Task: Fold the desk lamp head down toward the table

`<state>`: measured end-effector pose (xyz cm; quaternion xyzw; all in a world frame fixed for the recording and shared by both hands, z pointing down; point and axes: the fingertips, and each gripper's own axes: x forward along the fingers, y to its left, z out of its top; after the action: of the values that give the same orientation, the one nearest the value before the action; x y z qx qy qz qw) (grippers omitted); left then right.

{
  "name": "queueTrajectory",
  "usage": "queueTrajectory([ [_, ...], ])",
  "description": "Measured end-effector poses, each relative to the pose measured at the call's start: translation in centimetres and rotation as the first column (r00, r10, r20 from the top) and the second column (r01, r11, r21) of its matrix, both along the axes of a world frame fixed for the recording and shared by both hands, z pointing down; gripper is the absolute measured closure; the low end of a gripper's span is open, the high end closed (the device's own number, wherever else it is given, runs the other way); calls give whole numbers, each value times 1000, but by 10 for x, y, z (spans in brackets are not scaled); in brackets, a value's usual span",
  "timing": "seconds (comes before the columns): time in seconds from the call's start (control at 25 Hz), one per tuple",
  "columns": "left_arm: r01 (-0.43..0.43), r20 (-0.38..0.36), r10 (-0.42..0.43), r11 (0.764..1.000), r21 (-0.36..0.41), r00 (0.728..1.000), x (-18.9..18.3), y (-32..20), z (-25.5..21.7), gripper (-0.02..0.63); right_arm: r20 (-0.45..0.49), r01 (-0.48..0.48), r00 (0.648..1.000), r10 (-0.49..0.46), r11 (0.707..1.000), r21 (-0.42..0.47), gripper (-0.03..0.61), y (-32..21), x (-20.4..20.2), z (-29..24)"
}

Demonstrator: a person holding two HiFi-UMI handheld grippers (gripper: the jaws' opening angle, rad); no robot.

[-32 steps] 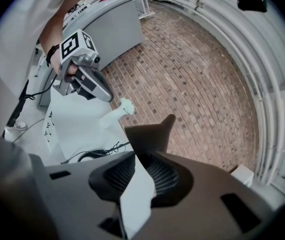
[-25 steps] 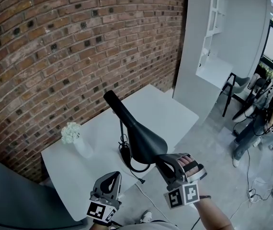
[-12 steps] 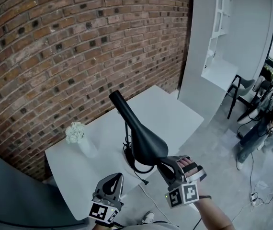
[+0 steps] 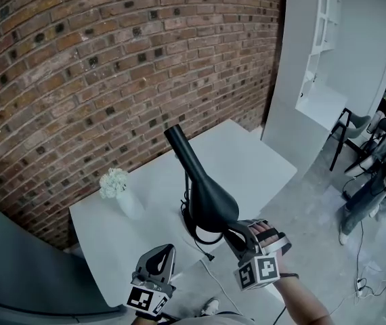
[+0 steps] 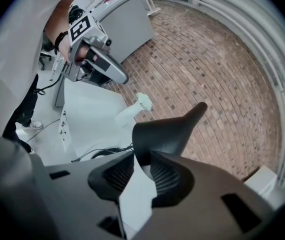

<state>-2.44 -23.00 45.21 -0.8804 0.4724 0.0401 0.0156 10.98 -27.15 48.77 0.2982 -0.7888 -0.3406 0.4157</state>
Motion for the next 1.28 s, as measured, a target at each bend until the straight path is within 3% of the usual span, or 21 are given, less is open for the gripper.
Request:
queueTrajectory([
  [1.28,59,5,-59,998,-13,998,-4,-3,7,606,-32,68,997,-69,997,-44,471,-25,-15,37],
])
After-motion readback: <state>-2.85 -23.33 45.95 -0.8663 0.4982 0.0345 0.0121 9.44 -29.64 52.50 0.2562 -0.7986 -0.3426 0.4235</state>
